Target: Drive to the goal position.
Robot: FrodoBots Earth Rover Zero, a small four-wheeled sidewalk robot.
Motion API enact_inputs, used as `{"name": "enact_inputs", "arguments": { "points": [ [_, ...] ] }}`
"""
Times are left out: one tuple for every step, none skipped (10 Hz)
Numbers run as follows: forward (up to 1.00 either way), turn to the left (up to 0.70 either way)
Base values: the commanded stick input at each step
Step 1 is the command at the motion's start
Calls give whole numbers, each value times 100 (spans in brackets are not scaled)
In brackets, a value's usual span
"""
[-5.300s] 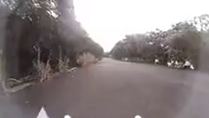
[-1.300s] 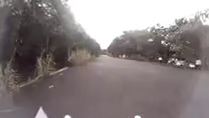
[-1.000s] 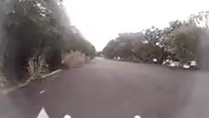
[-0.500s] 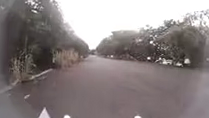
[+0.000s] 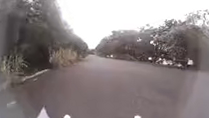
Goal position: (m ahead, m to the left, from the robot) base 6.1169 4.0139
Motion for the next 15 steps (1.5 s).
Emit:
{"name": "enact_inputs", "arguments": {
  "points": [
    [50,0],
    [50,0],
    [50,0],
    [50,0],
    [50,0],
    [50,0],
    [50,0],
    [50,0],
    [50,0],
    [50,0],
    [50,0],
    [50,0],
    [50,0],
    [50,0],
    [50,0]
  ]
}}
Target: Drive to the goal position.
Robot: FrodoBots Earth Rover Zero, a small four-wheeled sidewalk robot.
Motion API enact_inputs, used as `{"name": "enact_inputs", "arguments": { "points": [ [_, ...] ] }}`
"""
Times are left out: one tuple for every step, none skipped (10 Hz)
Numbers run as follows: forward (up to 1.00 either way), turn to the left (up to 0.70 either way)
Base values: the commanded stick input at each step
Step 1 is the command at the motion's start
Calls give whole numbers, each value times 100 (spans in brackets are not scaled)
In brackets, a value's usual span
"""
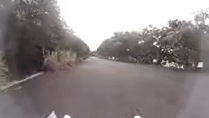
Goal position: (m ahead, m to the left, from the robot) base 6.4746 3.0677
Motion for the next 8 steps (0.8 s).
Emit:
{"name": "enact_inputs", "arguments": {
  "points": [
    [50,0],
    [50,0],
    [50,0],
    [50,0],
    [50,0],
    [50,0],
    [50,0],
    [50,0]
  ]
}}
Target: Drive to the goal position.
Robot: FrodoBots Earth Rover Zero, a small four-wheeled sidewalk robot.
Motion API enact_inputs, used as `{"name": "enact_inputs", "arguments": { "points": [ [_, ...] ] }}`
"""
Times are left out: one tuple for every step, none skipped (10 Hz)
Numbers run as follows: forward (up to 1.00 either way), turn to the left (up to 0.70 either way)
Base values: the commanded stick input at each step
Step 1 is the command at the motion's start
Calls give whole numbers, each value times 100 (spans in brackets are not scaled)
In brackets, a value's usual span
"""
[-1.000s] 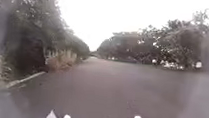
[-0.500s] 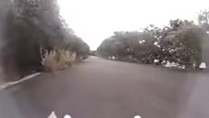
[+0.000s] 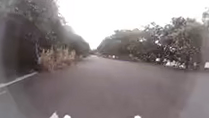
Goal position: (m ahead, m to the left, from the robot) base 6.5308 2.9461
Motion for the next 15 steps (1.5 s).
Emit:
{"name": "enact_inputs", "arguments": {
  "points": [
    [50,0],
    [50,0],
    [50,0],
    [50,0],
    [50,0],
    [50,0],
    [50,0],
    [50,0],
    [50,0],
    [50,0],
    [50,0],
    [50,0],
    [50,0],
    [50,0],
    [50,0]
  ]
}}
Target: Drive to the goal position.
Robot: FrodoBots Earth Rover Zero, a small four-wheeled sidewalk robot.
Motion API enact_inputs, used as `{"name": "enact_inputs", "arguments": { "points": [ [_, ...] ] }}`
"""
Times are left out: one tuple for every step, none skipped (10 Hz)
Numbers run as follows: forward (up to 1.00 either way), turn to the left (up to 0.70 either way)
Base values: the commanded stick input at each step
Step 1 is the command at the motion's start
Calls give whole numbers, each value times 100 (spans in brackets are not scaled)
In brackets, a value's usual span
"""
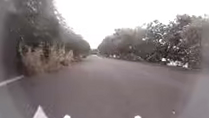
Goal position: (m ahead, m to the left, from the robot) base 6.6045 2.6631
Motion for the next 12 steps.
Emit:
{"name": "enact_inputs", "arguments": {
  "points": [
    [50,0],
    [50,0],
    [50,0],
    [50,0],
    [50,0],
    [50,0],
    [50,0],
    [50,0],
    [50,0],
    [50,0],
    [50,0],
    [50,0]
  ]
}}
